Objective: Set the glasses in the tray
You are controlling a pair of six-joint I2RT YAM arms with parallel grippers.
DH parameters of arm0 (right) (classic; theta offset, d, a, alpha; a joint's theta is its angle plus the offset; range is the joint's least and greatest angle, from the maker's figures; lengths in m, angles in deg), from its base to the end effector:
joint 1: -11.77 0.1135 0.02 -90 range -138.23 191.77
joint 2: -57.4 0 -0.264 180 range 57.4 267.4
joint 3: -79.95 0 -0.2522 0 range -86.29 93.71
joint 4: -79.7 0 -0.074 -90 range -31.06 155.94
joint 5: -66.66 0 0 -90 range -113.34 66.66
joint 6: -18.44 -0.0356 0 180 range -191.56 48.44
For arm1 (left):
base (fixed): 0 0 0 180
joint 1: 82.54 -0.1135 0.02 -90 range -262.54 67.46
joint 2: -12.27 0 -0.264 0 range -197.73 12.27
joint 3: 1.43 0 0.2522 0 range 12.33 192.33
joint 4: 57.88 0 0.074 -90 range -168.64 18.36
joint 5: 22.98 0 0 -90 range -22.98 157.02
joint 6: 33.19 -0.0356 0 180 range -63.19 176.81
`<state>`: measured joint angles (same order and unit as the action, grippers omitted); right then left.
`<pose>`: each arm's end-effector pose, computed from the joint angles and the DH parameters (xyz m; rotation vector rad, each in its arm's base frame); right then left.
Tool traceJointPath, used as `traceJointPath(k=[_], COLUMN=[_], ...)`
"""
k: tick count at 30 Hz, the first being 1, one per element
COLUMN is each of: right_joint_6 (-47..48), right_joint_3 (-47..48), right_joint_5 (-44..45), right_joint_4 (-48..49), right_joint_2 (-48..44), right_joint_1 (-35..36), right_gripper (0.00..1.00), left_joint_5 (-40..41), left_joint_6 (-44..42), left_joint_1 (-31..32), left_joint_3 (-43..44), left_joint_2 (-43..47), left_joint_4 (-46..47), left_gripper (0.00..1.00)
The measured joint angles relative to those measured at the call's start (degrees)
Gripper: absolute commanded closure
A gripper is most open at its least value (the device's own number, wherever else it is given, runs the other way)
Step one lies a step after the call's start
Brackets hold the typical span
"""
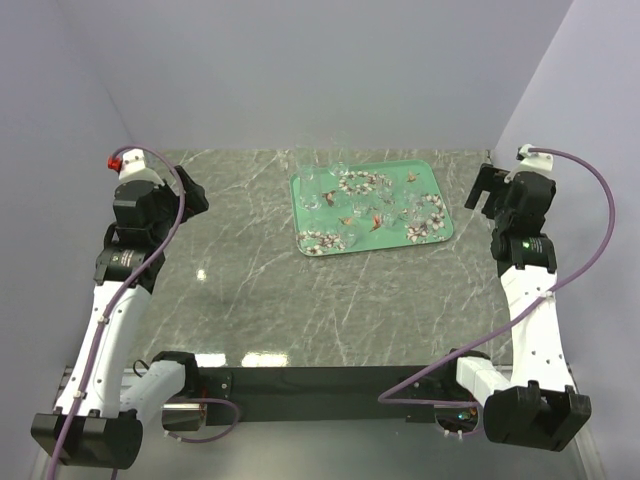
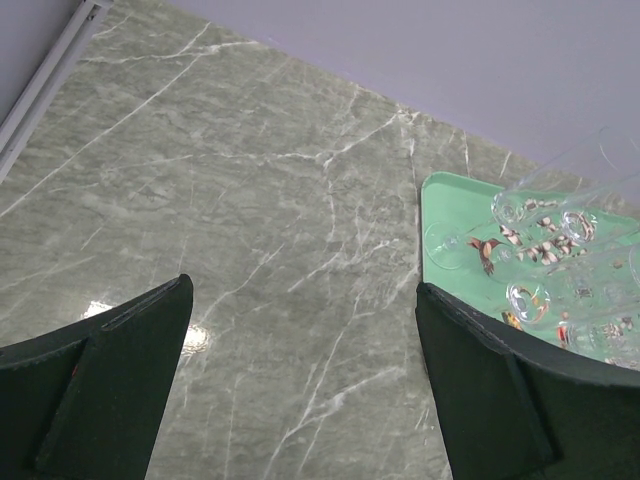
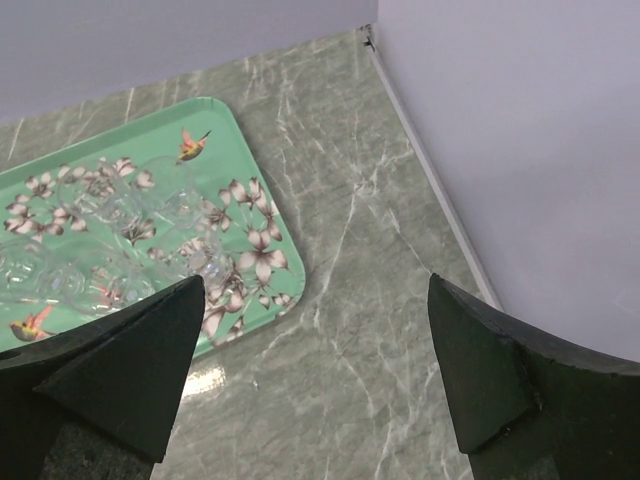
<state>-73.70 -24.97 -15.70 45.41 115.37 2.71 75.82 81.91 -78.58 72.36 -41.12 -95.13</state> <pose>0.2219 -0.0402 0.3792 0.2743 1.8529 -0.2080 0.2033 -0.0086 0.3817 -0.4464 1.8123 -0.2081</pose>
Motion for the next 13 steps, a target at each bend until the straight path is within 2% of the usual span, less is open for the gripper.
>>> traceJointPath(k=[13], right_joint_6=[-0.6], right_joint_3=[-1.8], right_joint_5=[1.3], right_joint_4=[0.4], right_joint_2=[-0.3], right_joint_1=[0.0], right_gripper=[0.0], left_joint_5=[-0.5], left_joint_6=[0.0], left_joint_1=[0.0], left_joint_3=[0.0], left_joint_2=[0.0], left_joint_4=[0.0], left_gripper=[0.0])
